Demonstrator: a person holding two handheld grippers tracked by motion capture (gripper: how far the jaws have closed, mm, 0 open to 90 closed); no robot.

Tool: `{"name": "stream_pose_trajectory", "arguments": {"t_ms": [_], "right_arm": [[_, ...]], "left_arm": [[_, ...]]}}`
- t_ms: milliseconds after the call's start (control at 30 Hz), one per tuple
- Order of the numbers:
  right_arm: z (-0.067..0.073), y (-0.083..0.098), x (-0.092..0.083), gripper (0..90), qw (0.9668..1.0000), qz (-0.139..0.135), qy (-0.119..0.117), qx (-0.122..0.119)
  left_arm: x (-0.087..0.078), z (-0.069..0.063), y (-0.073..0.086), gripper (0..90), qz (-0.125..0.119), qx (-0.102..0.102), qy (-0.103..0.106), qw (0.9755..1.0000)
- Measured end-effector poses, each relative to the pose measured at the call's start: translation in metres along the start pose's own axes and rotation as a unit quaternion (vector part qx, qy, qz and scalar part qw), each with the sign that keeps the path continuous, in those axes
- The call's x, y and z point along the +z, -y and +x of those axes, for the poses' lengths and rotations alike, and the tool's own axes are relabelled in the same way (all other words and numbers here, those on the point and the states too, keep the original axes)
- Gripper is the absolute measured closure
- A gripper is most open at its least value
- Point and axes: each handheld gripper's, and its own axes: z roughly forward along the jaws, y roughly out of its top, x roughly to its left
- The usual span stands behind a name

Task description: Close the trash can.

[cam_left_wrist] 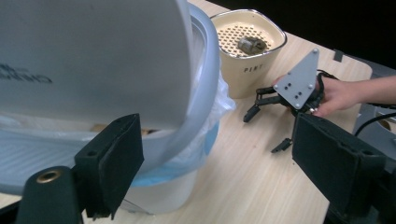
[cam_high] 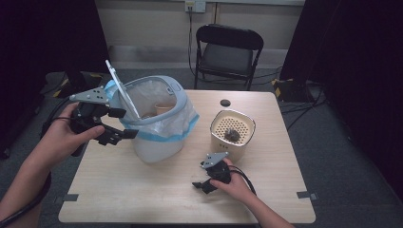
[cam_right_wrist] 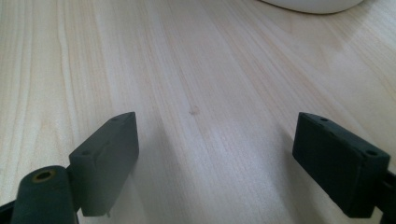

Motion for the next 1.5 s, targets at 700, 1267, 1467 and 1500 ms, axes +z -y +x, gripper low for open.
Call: {"name": "stream_pose_trajectory", "arguments": {"t_ms": [700, 1267, 1467, 1500], "right_arm": [[0.0, 0.0, 0.0, 13.9, 1.0, 0.0, 0.0, -0.002], [0.0, 0.0, 0.0, 13.9, 1.0, 0.0, 0.0, -0.001], [0.0, 0.0, 0.0, 13.9, 1.0, 0.0, 0.0, -0.001], [0.0, 0.0, 0.0, 13.9, 1.0, 0.0, 0.0, -0.001]], "left_arm": [[-0.001, 0.003, -0.01, 15.1, -0.017, 0.006, -0.003, 0.9998], [0.013, 0.003, -0.022, 14.6, -0.02, 0.012, 0.002, 0.9997], [0.021, 0.006, -0.028, 14.7, -0.013, 0.006, 0.003, 0.9999], [0.022, 0.006, -0.029, 14.8, -0.013, 0.006, 0.004, 0.9999]]}}
